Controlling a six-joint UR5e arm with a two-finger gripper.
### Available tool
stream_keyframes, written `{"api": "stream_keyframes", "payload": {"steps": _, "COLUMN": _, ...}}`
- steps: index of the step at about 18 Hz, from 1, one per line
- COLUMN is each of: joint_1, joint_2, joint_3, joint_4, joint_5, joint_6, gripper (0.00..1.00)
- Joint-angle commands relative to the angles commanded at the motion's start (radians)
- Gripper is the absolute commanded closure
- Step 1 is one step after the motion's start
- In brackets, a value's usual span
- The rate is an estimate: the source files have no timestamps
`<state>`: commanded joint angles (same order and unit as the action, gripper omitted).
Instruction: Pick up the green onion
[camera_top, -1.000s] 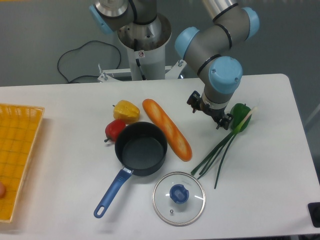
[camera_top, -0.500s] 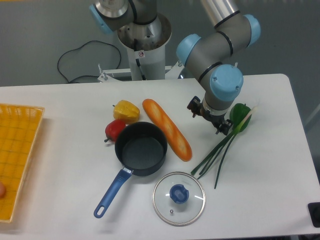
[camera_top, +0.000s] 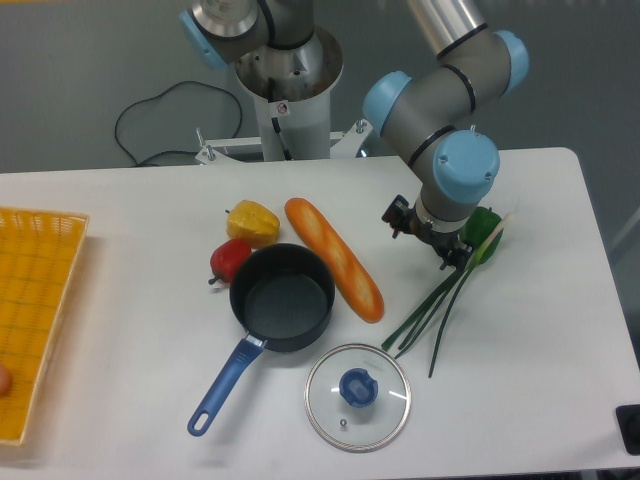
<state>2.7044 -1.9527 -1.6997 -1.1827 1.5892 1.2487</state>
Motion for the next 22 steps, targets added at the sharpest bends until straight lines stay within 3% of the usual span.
{"api": "stream_keyframes", "payload": {"steps": 12, "joint_1": 0.015, "joint_2": -0.054, "joint_3": 0.066, "joint_4": 0.000, "joint_5": 0.080, "joint_6": 0.008, "gripper": 0.00}}
{"api": "stream_keyframes", "payload": {"steps": 22, "joint_1": 0.014, "joint_2": -0.081, "joint_3": 0.075, "joint_4": 0.002, "joint_5": 0.081, "joint_6": -0.014, "gripper": 0.00}}
